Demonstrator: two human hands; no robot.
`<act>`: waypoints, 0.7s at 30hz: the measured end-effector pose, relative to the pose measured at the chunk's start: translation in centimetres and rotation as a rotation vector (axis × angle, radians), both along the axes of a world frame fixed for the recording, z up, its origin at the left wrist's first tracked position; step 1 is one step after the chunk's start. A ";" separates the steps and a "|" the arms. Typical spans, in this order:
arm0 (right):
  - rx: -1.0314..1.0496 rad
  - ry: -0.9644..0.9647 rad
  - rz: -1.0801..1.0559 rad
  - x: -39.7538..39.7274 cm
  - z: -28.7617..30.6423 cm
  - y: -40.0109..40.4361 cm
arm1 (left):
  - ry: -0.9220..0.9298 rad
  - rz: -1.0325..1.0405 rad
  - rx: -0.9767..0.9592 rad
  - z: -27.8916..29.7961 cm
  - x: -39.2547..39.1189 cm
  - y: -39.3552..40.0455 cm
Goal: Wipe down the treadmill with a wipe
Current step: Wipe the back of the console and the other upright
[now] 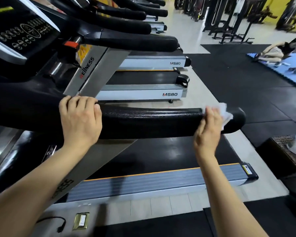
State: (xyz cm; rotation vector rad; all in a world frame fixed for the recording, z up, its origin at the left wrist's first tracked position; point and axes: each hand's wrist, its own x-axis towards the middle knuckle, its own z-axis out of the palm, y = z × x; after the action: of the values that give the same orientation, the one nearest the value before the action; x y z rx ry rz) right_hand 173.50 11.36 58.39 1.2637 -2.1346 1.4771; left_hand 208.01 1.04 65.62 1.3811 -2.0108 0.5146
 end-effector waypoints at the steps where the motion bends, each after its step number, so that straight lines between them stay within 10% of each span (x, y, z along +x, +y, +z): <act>1: 0.009 0.061 0.091 1.5 1.2 -1.0 | 0.005 0.012 0.013 0.0 -0.5 0.2; 8: 0.292 0.338 0.465 17.3 8.4 -5.1 | -0.008 -0.090 0.025 -0.5 -3.2 1.7; 16: 0.898 0.201 0.196 -3.5 9.9 -3.4 | 0.012 -0.033 0.038 -0.2 -4.2 2.3; 21: 0.834 -0.249 -0.018 -13.9 10.2 -0.9 | 0.009 0.016 0.045 -0.3 -4.8 2.4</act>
State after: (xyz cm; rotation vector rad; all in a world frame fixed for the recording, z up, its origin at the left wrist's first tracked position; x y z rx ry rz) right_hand 159.60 10.46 68.63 1.3091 -3.0824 0.7461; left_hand 203.17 3.39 65.36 1.4252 -2.0173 0.4722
